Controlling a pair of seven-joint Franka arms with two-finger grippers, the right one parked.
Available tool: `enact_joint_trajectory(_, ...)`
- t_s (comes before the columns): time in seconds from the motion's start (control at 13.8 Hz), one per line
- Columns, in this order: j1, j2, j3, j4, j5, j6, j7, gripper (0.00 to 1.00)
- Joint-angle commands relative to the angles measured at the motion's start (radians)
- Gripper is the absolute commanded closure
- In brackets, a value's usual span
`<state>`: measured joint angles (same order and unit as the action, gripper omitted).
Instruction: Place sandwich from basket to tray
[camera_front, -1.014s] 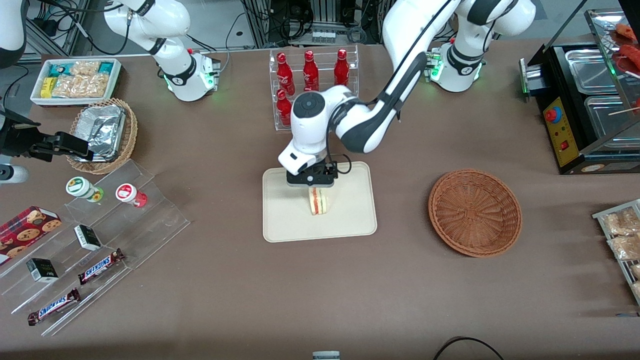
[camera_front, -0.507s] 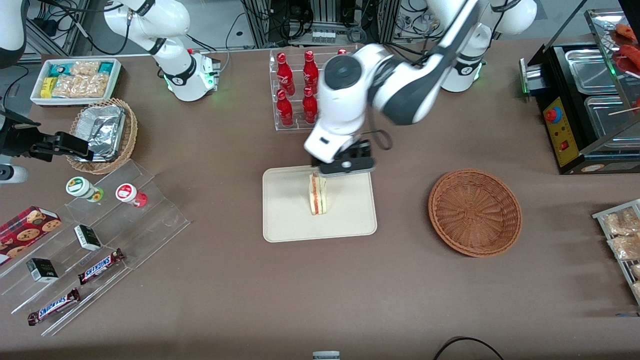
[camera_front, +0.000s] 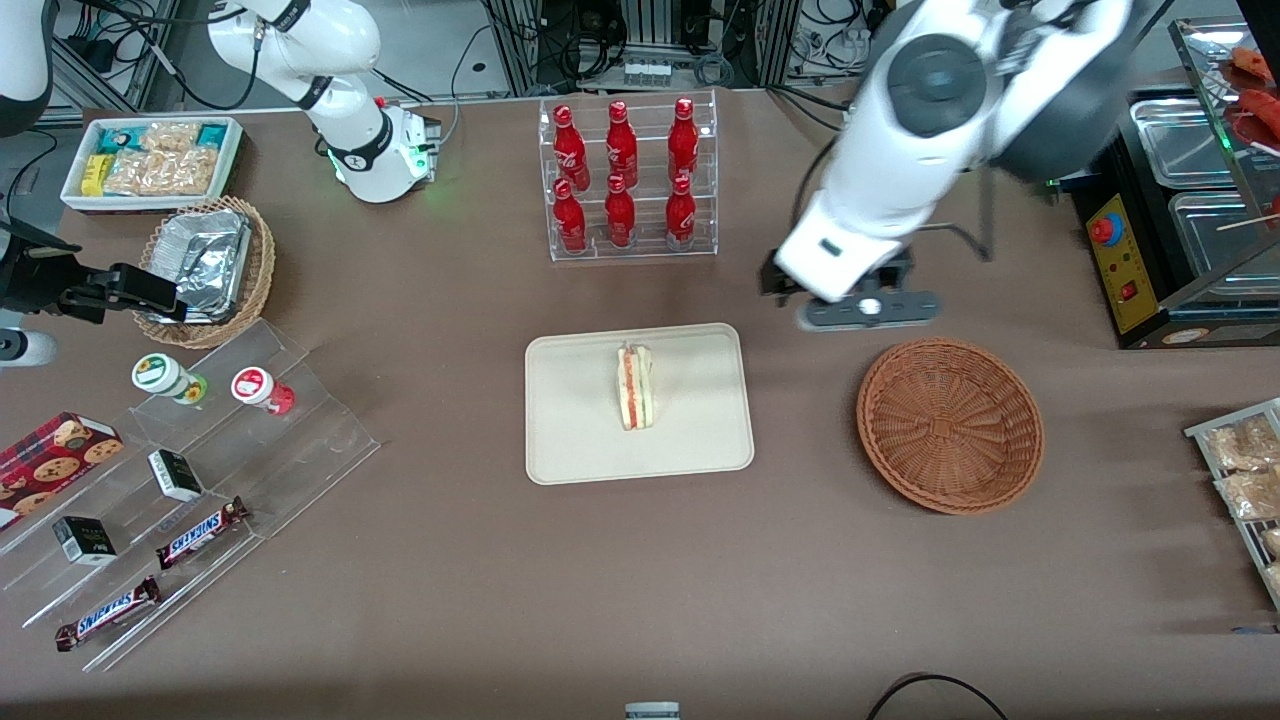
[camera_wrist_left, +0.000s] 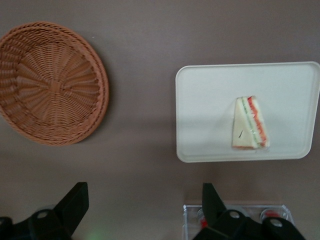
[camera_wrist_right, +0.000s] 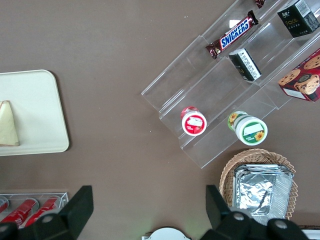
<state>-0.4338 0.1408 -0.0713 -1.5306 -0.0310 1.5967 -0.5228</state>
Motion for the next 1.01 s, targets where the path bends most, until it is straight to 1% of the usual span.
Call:
enact_joint_trajectory(0.0,0.079,-0.067,-0.008,-0.033,-0.024,-0.056,0.122,0.0)
enact_joint_trajectory(0.22,0.186,-0.118,-0.008,-0.074,-0.023,-0.083,0.259,0.0)
enact_joint_trajectory(0.58,0.282,-0.207,-0.004,-0.138,-0.023,-0.109,0.41,0.0)
enact_joint_trajectory(0.94,0.345,-0.196,0.007,-0.103,-0.006,-0.118,0.437,0.0)
